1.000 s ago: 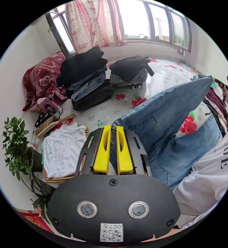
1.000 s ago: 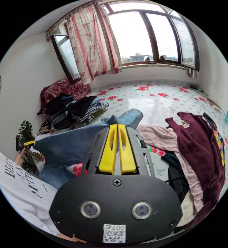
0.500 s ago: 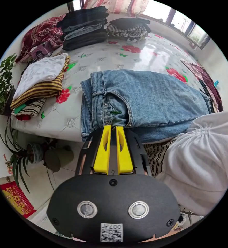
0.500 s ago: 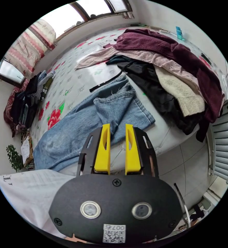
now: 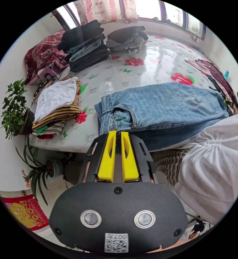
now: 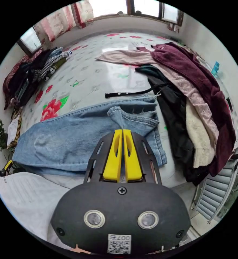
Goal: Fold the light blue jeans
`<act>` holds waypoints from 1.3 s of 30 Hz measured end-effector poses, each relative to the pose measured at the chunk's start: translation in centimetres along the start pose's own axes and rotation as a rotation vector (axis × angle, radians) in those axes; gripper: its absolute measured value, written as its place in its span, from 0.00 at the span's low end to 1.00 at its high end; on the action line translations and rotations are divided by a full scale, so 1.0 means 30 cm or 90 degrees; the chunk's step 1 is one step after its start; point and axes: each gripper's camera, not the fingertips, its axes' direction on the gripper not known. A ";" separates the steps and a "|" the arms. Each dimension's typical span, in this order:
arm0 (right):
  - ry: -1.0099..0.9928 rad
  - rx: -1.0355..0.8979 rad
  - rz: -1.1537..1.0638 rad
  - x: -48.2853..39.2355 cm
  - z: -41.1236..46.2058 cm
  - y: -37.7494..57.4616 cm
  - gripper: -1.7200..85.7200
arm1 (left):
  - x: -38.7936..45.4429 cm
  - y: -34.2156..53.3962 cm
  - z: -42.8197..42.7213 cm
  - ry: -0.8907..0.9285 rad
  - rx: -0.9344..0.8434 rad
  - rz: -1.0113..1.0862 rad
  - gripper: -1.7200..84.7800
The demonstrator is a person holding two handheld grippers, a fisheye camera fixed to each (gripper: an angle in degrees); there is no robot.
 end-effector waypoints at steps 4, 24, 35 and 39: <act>-0.096 0.044 0.105 0.260 -0.076 0.113 0.02 | 0.029 0.028 0.036 -0.006 -0.044 -0.010 0.06; -0.256 0.048 0.353 0.613 0.121 0.358 0.07 | -0.213 0.239 -0.136 0.218 0.018 -0.372 0.12; -0.308 -0.096 -0.267 -0.092 0.281 -0.058 0.07 | -0.303 0.090 -0.080 0.243 -0.043 -0.446 0.01; -0.307 -0.158 -0.409 -0.386 0.420 -0.124 0.07 | -0.353 0.143 -0.267 0.293 0.058 -0.398 0.01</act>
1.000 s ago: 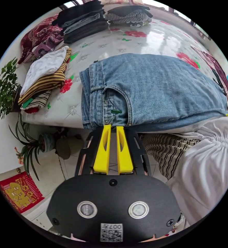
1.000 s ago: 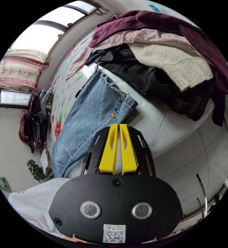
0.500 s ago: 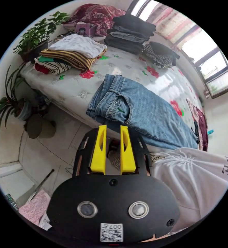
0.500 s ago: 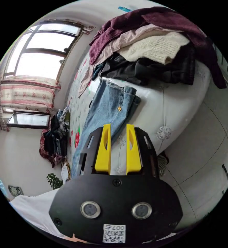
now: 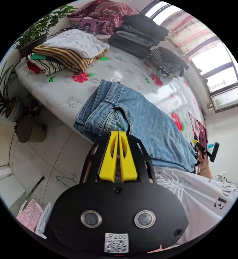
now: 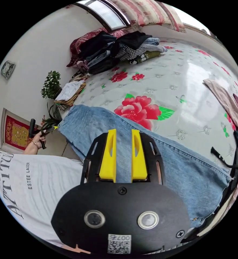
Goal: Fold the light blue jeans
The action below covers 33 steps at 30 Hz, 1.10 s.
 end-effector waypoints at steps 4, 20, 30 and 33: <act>-0.046 -0.019 -0.051 -0.065 0.094 -0.085 0.07 | -0.058 0.063 -0.150 -0.025 0.026 0.009 0.01; -0.126 -0.136 -0.088 0.103 0.341 -0.496 0.12 | -0.335 0.059 0.043 -0.010 -0.100 -0.094 0.01; -0.219 -0.503 -0.188 0.184 0.508 -0.632 0.12 | -0.380 -0.002 -0.006 -0.008 -0.119 -0.062 0.01; -0.283 -0.474 -0.078 0.274 0.543 -0.744 0.13 | -0.398 -0.019 -0.020 -0.003 -0.125 -0.059 0.01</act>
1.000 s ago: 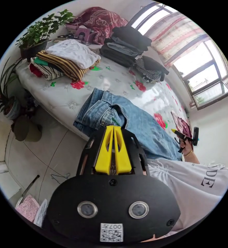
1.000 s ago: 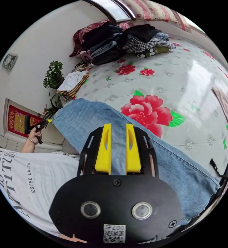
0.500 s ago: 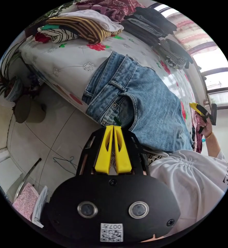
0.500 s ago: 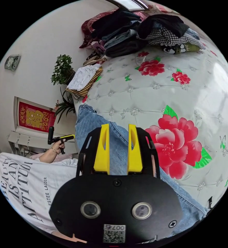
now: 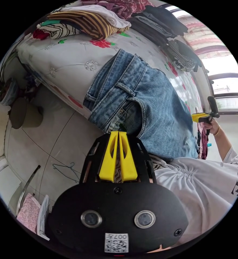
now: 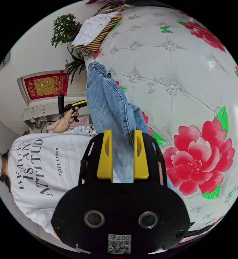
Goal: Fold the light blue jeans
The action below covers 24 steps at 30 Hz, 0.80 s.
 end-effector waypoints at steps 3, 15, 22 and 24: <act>-0.214 0.044 0.137 0.163 0.002 -0.072 0.12 | -0.019 -0.013 -0.014 0.005 -0.003 -0.001 0.01; -0.348 0.447 0.240 0.317 -0.156 -0.007 0.03 | -0.135 -0.054 -0.102 0.024 0.006 -0.032 0.01; -0.152 0.427 0.105 0.120 -0.227 0.045 0.04 | -0.192 -0.034 -0.201 0.034 0.056 -0.022 0.03; -0.056 0.394 0.030 -0.007 -0.128 0.096 0.05 | -0.280 0.035 -0.260 0.092 0.128 -0.077 0.09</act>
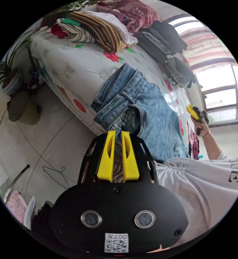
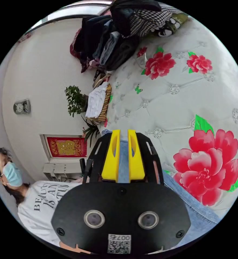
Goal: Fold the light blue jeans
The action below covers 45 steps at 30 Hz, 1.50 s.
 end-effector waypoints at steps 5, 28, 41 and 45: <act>0.066 -0.027 -0.042 -0.078 0.140 0.306 0.06 | -0.195 0.053 0.002 0.152 0.073 -0.109 0.16; 0.067 0.036 -0.010 -0.268 0.263 0.742 0.05 | -0.265 -0.096 0.088 0.100 0.106 -0.134 0.15; 0.085 0.160 0.083 -0.277 0.078 1.040 0.05 | -0.231 -0.191 0.296 0.085 0.004 -0.158 0.10; 0.076 0.229 0.117 -0.275 -0.030 1.150 0.05 | -0.133 -0.138 0.236 0.159 0.086 -0.094 0.08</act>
